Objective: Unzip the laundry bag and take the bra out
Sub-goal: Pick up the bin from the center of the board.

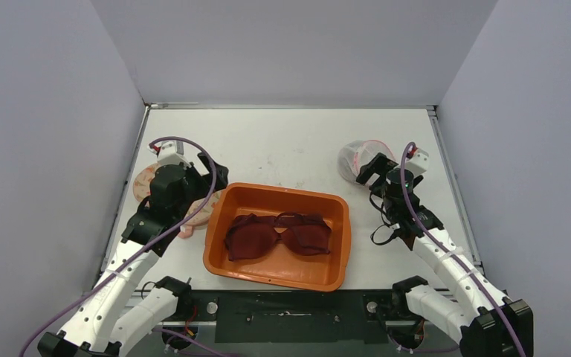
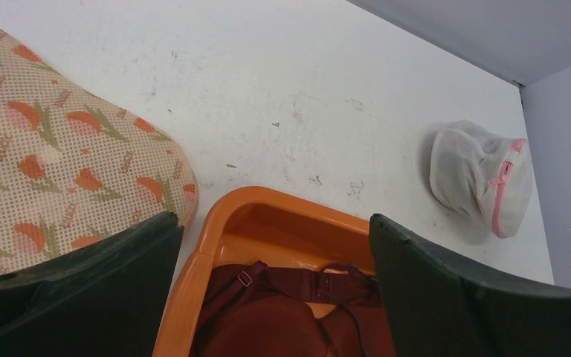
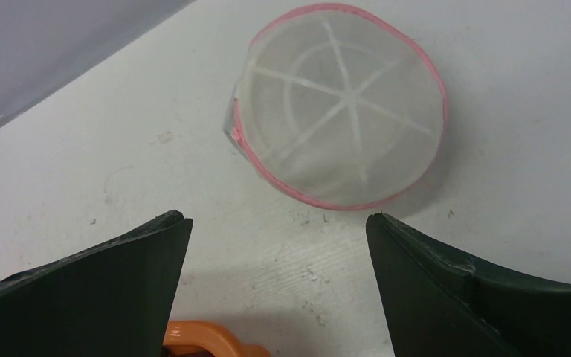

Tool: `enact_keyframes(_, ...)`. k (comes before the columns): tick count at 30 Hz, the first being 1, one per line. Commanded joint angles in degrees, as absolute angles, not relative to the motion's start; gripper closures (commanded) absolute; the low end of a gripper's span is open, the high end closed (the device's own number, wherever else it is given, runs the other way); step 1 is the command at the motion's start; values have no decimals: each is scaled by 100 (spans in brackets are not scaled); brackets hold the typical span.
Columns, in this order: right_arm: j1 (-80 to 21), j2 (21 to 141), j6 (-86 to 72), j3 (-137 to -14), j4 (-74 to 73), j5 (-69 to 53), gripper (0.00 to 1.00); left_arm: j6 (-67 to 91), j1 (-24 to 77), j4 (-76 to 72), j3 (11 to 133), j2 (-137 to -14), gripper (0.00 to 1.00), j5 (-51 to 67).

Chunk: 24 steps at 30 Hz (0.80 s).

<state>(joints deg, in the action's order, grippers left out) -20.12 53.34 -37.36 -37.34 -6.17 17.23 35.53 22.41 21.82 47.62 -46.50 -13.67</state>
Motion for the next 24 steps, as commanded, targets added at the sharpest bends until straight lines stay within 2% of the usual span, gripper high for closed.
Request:
enact_keyframes(1,-1624,5220,-4298,-3347,-454,909,8,3551,2266,2214,4709,-4568,4,-1165)
enact_keyframes(7,-1571,4978,-4658,-2706,-60,-976,7,3797,2254,2590,4393,-4317,4,-1325)
enact_keyframes(13,-1706,4707,-4565,-2568,-794,-1551,0,3872,2251,2584,4192,-3912,4,-1354)
enact_keyframes(20,-1918,4605,-4400,-2677,-1699,-1660,24,3960,2257,2618,4135,-3942,4,-1298)
enact_keyframes(24,-2053,4560,-4299,-2632,-2013,-1862,32,4006,2255,2619,4105,-3905,4,-1283)
